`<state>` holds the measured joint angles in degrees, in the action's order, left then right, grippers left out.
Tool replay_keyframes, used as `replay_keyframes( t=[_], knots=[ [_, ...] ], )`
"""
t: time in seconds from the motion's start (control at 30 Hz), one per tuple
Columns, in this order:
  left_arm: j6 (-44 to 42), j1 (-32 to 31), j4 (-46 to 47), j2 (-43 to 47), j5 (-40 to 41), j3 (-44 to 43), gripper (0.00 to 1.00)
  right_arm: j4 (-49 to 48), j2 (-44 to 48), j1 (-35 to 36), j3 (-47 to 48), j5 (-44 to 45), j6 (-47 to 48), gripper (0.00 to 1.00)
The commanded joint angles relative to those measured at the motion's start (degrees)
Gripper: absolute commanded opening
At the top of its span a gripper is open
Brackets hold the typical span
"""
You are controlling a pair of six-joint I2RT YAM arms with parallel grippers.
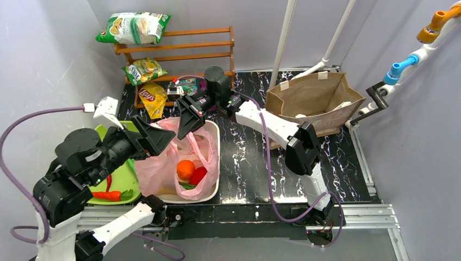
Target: Place the food into the grocery bag and tie it
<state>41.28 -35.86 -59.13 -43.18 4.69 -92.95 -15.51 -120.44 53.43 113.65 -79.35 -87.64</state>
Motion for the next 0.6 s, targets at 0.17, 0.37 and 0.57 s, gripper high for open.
replay_keyframes(
  t=[0.17, 0.37, 0.57],
  knots=[
    [-7.4, 0.2, -12.1, 0.0, 3.5, -11.8, 0.88, -0.9, 4.3, 0.9, 4.0, -1.4, 1.8, 0.01],
    [-15.8, 0.2, -10.8, 4.1, -0.4, -9.5, 0.6, -4.6, 5.7, 1.1, 3.2, -0.8, -1.9, 0.01],
    [-24.5, 0.2, -4.0, 6.8, -13.6, 0.9, 0.45, -8.3, 8.7, 1.2, -2.1, -0.9, -4.7, 0.01]
  ],
)
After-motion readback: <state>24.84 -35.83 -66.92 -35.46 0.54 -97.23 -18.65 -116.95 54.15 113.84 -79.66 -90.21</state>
